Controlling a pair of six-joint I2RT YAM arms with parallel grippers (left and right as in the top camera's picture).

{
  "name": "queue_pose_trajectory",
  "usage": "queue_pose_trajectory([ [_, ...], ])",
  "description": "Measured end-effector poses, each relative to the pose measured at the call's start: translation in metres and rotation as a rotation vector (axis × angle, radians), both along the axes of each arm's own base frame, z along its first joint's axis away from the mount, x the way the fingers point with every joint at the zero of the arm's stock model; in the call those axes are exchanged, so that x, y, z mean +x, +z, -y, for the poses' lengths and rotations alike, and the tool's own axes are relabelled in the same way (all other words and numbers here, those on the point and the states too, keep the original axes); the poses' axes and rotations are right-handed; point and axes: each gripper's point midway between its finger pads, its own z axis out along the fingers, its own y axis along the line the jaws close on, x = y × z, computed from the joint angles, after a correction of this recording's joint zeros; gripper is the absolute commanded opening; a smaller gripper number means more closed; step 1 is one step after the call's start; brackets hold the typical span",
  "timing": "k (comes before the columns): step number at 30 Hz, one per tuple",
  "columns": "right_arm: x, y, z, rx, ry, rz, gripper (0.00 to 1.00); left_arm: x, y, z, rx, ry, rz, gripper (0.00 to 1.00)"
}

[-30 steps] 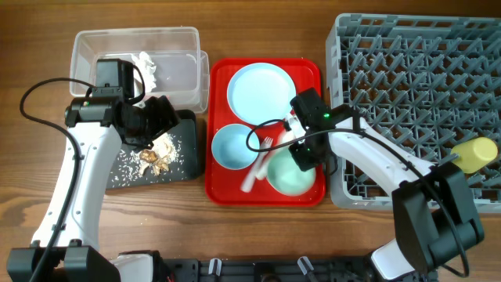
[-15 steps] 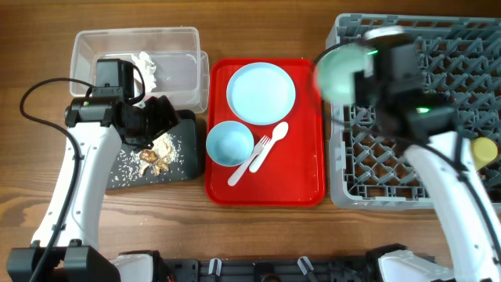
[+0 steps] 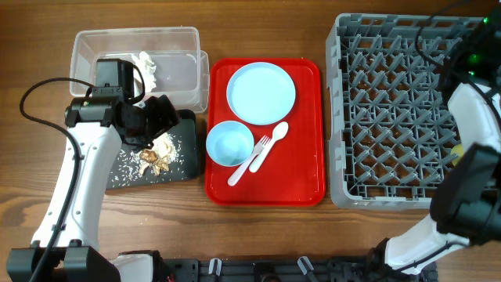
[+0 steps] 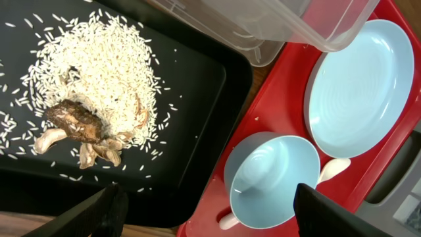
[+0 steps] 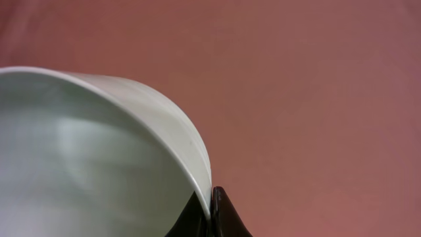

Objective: Sort waste into correct bins and load items into the dishwasher rack
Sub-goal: 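Grasp the green bowl with the right gripper and place it in the rack, then grasp the light-blue bowl with the right gripper and place it in the rack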

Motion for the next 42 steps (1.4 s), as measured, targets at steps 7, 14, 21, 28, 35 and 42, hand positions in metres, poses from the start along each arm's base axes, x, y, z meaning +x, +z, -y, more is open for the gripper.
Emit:
queue_pose_trajectory([
  [7,0.001,-0.072,0.02,0.021,-0.09,-0.253,0.04,0.0,0.0,0.0,0.0,0.0,0.0,0.82],
  [14,-0.005,-0.097,0.03,0.051,-0.112,-0.319,0.04,0.0,0.0,0.0,0.0,0.0,0.001,0.82],
  [21,-0.005,-0.111,0.025,0.094,-0.111,-0.296,0.7,0.0,0.0,0.0,0.0,0.0,0.001,0.82],
  [28,0.021,-0.104,-0.015,0.111,0.024,-0.306,0.89,0.001,0.0,0.0,0.0,0.0,0.003,0.82],
  [35,0.05,-0.11,-0.121,0.425,0.476,-0.303,0.92,0.001,0.0,0.0,0.0,0.0,0.003,0.85],
  [42,0.023,-0.093,-0.372,0.999,1.186,-0.307,0.89,-0.006,-0.003,-0.006,0.035,0.014,-0.026,0.9],
])
